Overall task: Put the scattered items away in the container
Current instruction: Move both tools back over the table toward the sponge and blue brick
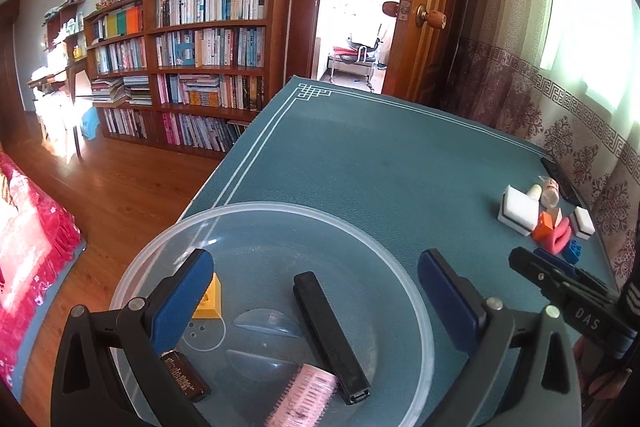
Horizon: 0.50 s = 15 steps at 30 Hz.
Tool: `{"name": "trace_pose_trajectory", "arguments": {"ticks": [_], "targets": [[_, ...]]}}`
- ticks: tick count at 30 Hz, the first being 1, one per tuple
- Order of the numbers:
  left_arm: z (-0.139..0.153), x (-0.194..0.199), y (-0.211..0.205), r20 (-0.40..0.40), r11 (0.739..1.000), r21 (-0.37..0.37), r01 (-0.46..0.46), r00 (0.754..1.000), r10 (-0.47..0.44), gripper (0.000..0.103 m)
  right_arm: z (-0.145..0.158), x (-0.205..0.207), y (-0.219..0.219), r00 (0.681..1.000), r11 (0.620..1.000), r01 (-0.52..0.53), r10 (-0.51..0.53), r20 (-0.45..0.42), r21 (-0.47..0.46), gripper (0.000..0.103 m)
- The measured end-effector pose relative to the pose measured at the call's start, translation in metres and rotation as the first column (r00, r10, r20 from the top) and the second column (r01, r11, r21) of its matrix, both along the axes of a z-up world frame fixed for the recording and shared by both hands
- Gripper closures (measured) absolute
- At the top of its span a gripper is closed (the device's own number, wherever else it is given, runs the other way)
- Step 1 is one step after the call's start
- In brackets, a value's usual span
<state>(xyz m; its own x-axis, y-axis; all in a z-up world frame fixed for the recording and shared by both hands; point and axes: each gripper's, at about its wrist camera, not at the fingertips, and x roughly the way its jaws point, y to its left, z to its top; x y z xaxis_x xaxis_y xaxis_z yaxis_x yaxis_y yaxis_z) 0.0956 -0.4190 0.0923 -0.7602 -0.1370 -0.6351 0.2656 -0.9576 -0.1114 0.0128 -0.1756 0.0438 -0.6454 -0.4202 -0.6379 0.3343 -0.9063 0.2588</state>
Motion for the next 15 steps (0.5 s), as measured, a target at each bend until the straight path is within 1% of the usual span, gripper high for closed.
{"name": "trace_pose_trajectory", "arguments": {"ticks": [8,15], "targets": [[-0.002,-0.009,0.039,0.020,0.995,-0.034,0.097,0.995,-0.096,0.000,-0.006,-0.008,0.073,0.991,0.988,0.135,-0.136,-0.004,0.079,0.042],[-0.003,-0.022,0.071,0.038,0.985,-0.036,0.170,0.985,-0.169,0.000,-0.011,-0.011,0.122,0.977,0.970,0.212,-0.212,-0.017,0.119,0.042]]}}
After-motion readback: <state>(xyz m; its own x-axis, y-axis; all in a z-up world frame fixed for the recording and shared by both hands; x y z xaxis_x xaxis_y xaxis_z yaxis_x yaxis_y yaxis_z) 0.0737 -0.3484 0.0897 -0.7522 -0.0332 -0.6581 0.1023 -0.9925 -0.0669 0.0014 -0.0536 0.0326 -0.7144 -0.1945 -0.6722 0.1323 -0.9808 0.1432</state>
